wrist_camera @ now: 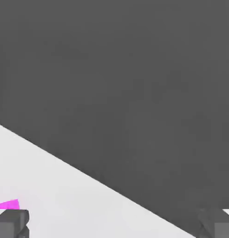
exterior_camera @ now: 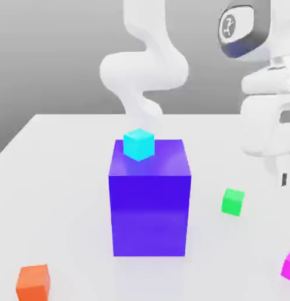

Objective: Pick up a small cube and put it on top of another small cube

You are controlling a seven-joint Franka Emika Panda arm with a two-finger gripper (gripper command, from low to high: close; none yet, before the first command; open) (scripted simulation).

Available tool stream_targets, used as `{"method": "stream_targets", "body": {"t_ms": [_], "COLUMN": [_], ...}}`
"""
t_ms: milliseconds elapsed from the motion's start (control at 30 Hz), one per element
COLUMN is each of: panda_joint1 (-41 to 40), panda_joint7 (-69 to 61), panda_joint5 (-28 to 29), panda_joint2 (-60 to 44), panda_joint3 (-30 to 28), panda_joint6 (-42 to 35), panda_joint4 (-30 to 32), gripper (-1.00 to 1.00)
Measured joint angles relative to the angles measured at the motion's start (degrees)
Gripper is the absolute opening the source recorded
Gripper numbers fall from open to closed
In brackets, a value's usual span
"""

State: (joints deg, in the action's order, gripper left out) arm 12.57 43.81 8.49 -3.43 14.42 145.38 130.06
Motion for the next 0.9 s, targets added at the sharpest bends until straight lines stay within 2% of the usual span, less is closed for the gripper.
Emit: {"method": "stream_targets", "body": {"t_ms": [267, 400, 433, 667, 800, 900], "panda_joint1": [5.6, 8.6, 9.5, 9.7, 7.4, 7.0], "panda_joint7": [0.2, 2.3, 3.0, 3.1, 0.5, -0.5], "panda_joint5": [4.2, 7.6, 8.5, 8.7, 5.2, 2.4], "panda_joint2": [-16.8, -25.2, -27.2, -27.6, -20.8, -14.9], "panda_joint3": [2.2, -0.3, -1.2, -1.5, 1.6, 4.0], "panda_joint6": [4.5, 9.7, 11.2, 11.5, 6.4, 5.6], "panda_joint4": [-0.6, -2.2, -2.7, -2.8, -1.0, 4.0], "gripper": [0.00, 0.00, -1.00, -1.00, -1.00, -1.00]}}
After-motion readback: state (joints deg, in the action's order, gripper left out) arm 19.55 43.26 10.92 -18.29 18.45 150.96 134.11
